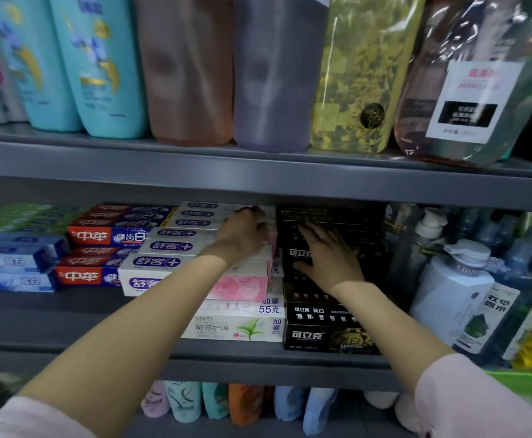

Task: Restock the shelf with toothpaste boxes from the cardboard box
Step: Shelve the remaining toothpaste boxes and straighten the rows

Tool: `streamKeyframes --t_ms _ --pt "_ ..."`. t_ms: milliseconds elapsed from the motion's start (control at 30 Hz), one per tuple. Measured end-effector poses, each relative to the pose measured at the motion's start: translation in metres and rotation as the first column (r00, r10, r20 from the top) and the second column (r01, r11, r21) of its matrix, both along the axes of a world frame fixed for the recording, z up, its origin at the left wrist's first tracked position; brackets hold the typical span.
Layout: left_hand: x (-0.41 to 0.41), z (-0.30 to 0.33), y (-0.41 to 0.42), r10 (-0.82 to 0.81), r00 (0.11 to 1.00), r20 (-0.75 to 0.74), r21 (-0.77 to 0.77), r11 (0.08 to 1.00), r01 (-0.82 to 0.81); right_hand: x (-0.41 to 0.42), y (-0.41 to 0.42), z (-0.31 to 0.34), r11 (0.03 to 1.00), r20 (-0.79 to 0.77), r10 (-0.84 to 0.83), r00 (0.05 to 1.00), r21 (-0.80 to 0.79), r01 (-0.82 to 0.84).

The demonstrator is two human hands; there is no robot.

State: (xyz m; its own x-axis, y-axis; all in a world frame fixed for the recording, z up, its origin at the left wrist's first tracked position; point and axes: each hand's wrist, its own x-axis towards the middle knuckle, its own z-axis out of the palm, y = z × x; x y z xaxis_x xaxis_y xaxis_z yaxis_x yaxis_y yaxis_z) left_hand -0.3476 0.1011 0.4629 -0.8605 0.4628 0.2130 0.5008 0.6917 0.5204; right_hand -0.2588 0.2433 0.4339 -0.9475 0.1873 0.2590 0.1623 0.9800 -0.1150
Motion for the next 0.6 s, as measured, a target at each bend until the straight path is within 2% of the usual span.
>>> streamKeyframes --t_ms 100,167,233,300,400,500,600 --pt "-0.003 -0.004 -0.025 0.177 0.983 -0.039 -0.083 0.980 -0.179 0.000 -0.026 0.008 0.981 -0.010 0.094 0.995 -0.166 -0.095" --pt "-0.003 -0.003 -0.046 0.327 0.945 -0.028 -0.160 0.931 -0.327 -0.001 -0.045 0.013 0.946 0.002 0.159 0.987 -0.287 -0.152" --pt "-0.004 0.000 -0.066 0.440 0.897 0.030 -0.291 0.863 -0.414 -0.001 -0.061 0.017 0.924 0.081 0.209 0.975 -0.343 -0.169" --pt "-0.012 -0.001 -0.085 0.499 0.858 0.124 -0.335 0.835 -0.437 -0.001 -0.075 0.019 0.938 0.184 0.216 0.959 -0.313 -0.151" --pt "-0.039 -0.016 -0.107 0.446 0.863 0.237 -0.296 0.879 -0.373 -0.005 -0.086 0.014 0.964 0.245 0.186 0.952 -0.234 -0.128" --pt "-0.069 -0.044 -0.113 0.390 0.893 0.225 -0.282 0.903 -0.323 -0.009 -0.090 0.011 0.985 0.231 0.143 0.962 -0.128 -0.116" --pt "-0.061 -0.040 -0.114 0.358 0.903 0.236 -0.258 0.919 -0.297 -0.011 -0.096 0.012 0.995 0.230 0.088 0.969 -0.063 -0.075"
